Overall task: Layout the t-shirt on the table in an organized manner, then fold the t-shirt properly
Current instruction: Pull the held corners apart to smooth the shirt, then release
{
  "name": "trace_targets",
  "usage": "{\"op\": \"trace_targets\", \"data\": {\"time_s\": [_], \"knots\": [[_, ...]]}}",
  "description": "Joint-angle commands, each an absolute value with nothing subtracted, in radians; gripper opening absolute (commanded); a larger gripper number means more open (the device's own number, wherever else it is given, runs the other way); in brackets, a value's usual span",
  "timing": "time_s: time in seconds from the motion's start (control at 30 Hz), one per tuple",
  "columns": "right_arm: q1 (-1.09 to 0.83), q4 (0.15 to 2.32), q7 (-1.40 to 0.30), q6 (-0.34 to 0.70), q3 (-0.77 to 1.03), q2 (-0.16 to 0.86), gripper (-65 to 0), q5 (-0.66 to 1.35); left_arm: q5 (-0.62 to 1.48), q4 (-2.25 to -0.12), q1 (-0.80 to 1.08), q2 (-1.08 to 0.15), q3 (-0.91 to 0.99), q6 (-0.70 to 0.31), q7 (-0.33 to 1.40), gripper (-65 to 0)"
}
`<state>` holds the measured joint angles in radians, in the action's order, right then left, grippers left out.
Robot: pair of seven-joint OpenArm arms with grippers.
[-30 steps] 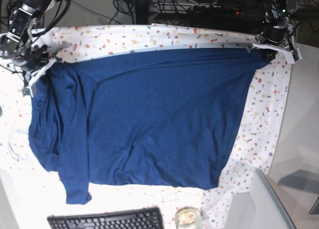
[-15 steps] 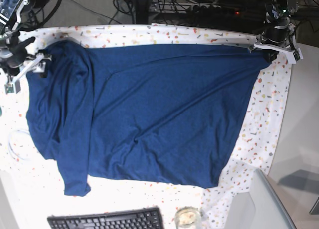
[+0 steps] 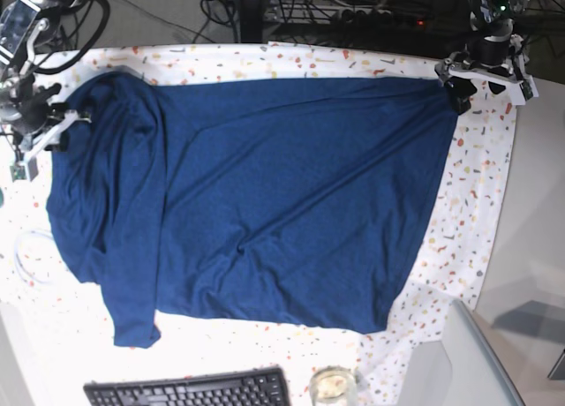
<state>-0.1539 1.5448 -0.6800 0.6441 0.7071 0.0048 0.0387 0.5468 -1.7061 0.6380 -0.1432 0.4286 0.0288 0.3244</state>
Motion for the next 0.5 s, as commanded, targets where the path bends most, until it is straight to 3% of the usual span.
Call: {"op": "trace_targets", "data": {"time_s": [0.0, 0.13, 0.23, 0.3, 0.43, 0.47], "knots": [[-0.136, 1.529, -0.661, 0.644, 0.711, 0.019, -62.4, 0.045, 0.547, -1.744, 0.661, -0.148, 0.446, 0.031, 0.298, -14.3], [-0.097, 1.4, -0.656, 0.644, 0.707, 0.077, -62.4, 0.044, 0.545, -1.811, 0.667, -0.096, 0.507, 0.031, 0.302, -16.8], [-0.061, 1.291, -0.656, 0.644, 0.713, 0.122, -62.4, 0.044, 0.545, -1.828, 0.654, -0.093, 0.532, 0.031, 0.302, -23.4], [-0.053, 1.248, -0.656, 0.642, 0.713, 0.143, -62.4, 0.044, 0.545, -1.827, 0.639, -0.093, 0.538, 0.031, 0.302, -32.4], [-0.064, 1.241, -0.656, 0.642, 0.713, 0.159, -62.6, 0.044, 0.541, -1.819, 0.631, -0.094, 0.539, 0.031, 0.302, -61.2], [-0.071, 1.241, -0.656, 0.642, 0.713, 0.16, -62.6, 0.044, 0.541, -1.819, 0.631, -0.094, 0.539, 0.031, 0.302, -65.0]]}}
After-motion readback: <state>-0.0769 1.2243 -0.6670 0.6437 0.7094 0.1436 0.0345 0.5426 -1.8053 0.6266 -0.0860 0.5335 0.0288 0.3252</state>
